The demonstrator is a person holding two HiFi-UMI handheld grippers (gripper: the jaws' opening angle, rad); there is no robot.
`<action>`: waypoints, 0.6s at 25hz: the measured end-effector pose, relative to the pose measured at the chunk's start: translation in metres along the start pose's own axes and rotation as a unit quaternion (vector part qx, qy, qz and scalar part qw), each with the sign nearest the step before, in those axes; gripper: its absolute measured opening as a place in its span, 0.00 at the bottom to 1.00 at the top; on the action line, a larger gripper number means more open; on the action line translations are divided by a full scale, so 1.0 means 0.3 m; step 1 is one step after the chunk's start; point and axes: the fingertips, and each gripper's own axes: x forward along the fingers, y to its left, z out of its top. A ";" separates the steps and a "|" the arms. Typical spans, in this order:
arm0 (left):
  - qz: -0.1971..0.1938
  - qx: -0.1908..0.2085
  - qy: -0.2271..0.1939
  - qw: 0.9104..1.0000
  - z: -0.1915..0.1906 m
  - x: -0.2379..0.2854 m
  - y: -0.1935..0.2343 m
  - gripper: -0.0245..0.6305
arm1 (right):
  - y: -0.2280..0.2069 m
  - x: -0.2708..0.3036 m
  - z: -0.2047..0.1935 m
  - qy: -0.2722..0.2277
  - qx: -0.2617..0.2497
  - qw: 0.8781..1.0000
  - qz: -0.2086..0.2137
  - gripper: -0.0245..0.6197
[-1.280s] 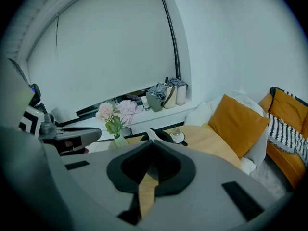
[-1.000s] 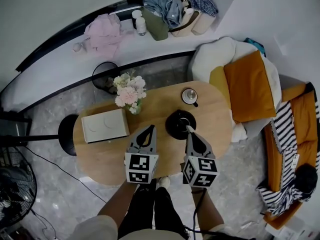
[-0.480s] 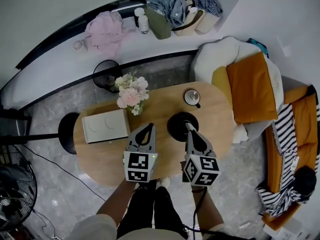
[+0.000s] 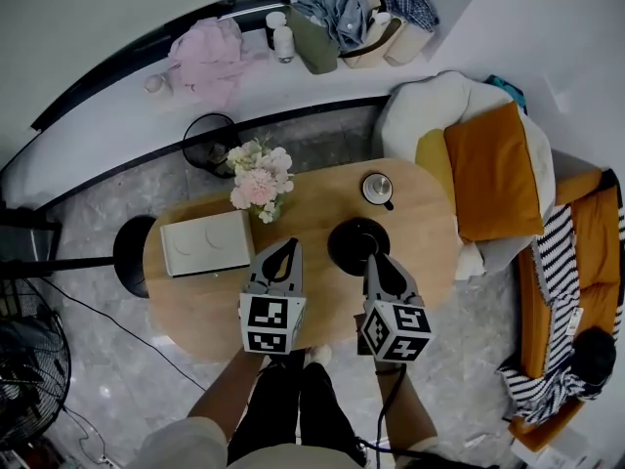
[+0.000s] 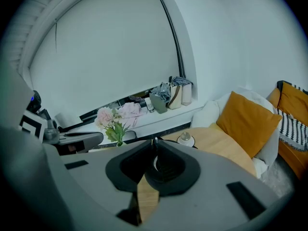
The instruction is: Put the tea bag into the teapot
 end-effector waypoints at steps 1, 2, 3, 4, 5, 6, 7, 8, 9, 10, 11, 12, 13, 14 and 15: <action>0.000 0.000 0.000 1.000 0.000 -0.001 0.000 0.04 | -0.001 -0.002 0.001 -0.001 -0.001 1.000 -0.001 0.10; 0.001 0.000 -0.001 1.000 -0.001 -0.003 0.000 0.04 | -0.001 -0.003 0.002 -0.001 -0.001 1.000 -0.001 0.10; 0.001 0.001 -0.001 1.000 0.000 -0.004 0.000 0.04 | -0.002 -0.005 0.004 -0.002 -0.001 1.000 -0.001 0.10; 0.001 0.001 -0.002 1.000 0.001 -0.005 0.001 0.04 | -0.002 -0.007 0.005 -0.003 -0.002 1.000 -0.002 0.10; 0.002 0.001 -0.003 1.000 0.003 -0.007 0.000 0.04 | -0.002 -0.010 0.007 -0.003 -0.002 1.000 -0.002 0.10; 0.002 0.001 -0.004 1.000 0.006 -0.009 0.000 0.04 | -0.003 -0.013 0.009 -0.004 -0.002 1.000 -0.002 0.10; 0.003 0.001 -0.005 1.000 0.010 -0.011 -0.001 0.04 | -0.003 -0.017 0.010 -0.004 -0.003 1.000 -0.002 0.10; 0.003 0.001 -0.006 1.000 0.015 -0.014 -0.003 0.04 | -0.004 -0.021 0.013 -0.005 -0.003 1.000 -0.002 0.10; 0.003 0.001 -0.008 1.000 0.021 -0.017 -0.005 0.04 | -0.004 -0.027 0.016 -0.005 -0.004 1.000 -0.002 0.10; 0.003 0.002 -0.009 1.000 0.028 -0.021 -0.007 0.04 | -0.004 -0.033 0.020 -0.006 -0.004 1.000 -0.003 0.10; 0.003 0.002 -0.011 1.000 0.036 -0.027 -0.010 0.04 | -0.004 -0.040 0.025 -0.007 -0.005 1.000 -0.003 0.10; 0.004 0.003 -0.013 1.000 0.043 -0.033 -0.013 0.04 | -0.003 -0.049 0.031 -0.009 -0.006 1.000 -0.003 0.10; 0.004 0.003 -0.015 1.000 0.052 -0.039 -0.017 0.04 | -0.004 -0.059 0.037 -0.010 -0.006 1.000 -0.003 0.10; 0.005 0.004 -0.017 1.000 0.060 -0.046 -0.022 0.04 | -0.006 -0.070 0.044 -0.013 -0.007 1.000 -0.003 0.10; 0.005 0.004 -0.020 1.000 0.068 -0.054 -0.028 0.04 | -0.008 -0.081 0.051 -0.015 -0.007 1.000 -0.004 0.10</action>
